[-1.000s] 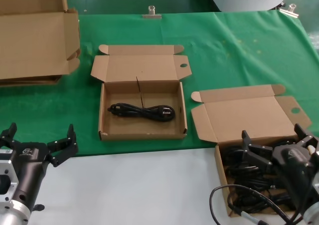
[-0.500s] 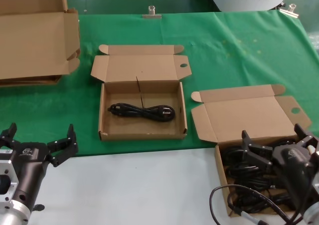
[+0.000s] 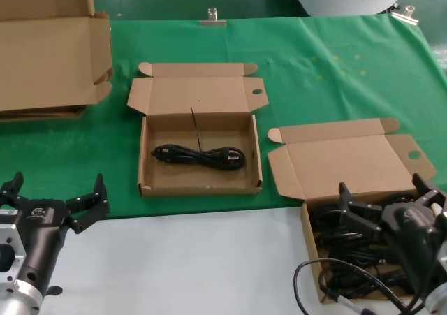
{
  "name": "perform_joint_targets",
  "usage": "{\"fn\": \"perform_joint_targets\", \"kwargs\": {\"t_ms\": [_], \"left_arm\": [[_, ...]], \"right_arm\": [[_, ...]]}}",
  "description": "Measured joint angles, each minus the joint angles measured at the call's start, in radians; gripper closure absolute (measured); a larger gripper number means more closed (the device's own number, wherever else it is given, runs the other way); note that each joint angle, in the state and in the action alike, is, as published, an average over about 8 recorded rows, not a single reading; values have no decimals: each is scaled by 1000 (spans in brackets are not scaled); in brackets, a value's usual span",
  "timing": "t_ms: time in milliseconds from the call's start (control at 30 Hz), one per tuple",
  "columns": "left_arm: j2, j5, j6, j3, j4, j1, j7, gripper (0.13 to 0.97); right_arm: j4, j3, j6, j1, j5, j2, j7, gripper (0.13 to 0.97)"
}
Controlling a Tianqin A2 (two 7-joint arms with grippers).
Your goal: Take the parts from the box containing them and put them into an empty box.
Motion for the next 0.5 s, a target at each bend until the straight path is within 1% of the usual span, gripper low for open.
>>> {"fn": "perform_joint_targets", "kwargs": {"t_ms": [500], "left_arm": [[0, 0, 0, 0, 0, 0, 0, 132]], "right_arm": [[0, 0, 0, 0, 0, 0, 0, 129]]}}
